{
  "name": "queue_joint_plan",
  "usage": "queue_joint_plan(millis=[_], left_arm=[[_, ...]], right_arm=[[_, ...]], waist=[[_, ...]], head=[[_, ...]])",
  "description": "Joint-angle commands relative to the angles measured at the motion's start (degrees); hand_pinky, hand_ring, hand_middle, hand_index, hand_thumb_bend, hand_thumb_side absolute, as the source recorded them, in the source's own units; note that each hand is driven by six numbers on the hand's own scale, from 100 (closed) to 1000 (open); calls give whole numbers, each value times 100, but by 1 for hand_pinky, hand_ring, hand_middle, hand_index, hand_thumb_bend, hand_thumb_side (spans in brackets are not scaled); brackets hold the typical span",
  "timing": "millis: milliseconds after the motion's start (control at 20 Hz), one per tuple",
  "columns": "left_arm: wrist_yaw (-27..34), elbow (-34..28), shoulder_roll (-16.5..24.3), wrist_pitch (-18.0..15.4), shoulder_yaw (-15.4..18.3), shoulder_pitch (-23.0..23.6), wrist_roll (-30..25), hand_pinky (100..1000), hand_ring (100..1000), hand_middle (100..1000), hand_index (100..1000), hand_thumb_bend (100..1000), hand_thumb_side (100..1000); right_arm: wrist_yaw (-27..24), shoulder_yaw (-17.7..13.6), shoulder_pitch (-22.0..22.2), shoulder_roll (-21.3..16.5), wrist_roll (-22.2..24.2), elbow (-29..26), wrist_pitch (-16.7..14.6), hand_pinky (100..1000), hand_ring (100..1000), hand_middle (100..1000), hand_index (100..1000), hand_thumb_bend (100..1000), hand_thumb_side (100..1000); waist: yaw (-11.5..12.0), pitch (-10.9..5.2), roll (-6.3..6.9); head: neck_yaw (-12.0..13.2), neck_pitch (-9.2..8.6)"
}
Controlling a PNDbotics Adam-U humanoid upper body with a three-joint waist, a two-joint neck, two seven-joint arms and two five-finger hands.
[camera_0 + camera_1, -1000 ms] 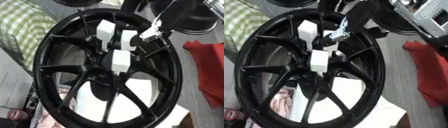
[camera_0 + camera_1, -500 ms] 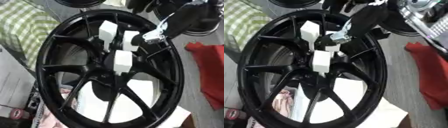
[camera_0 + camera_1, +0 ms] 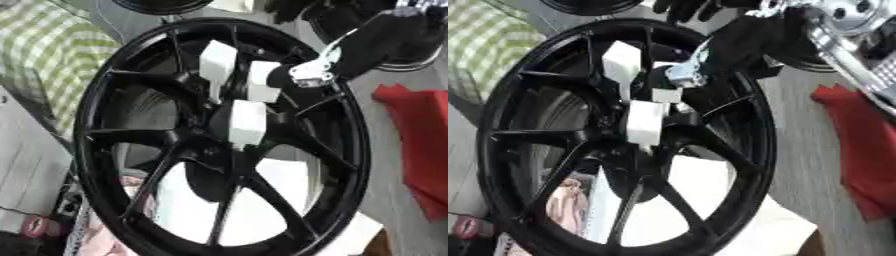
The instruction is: Pull the pin out of the wheel hub.
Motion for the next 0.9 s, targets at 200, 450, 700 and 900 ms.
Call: queue_joint_plan(millis=[200, 450, 700, 900], left_arm=[[27, -82, 45, 0, 30, -71, -19, 727, 680, 672, 799, 100, 873], [25, -86, 35, 7, 35, -84, -24, 727, 680, 673, 799, 100, 874], [23, -92, 23, 11, 39, -90, -30, 728, 681, 674, 800, 100, 876], [18, -95, 15, 15, 42, -94, -37, 729, 680, 674, 800, 100, 877]], right_arm=[[-269, -106, -40, -74, 61, 246, -323, 869, 844, 727, 820, 583, 287], [-382, -94, -41, -28, 106, 429, -501, 872, 854, 738, 825, 581, 282], [-319, -75, -43, 16, 76, 635, -626, 873, 857, 739, 824, 573, 274], [-261, -50, -51, 57, 56, 784, -728, 873, 857, 739, 824, 571, 274]], waist=[[20, -75, 54], [35, -58, 52], [56, -35, 42], [79, -4, 36]], head=[[-19, -40], [-18, -48], [-7, -85], [-26, -100]])
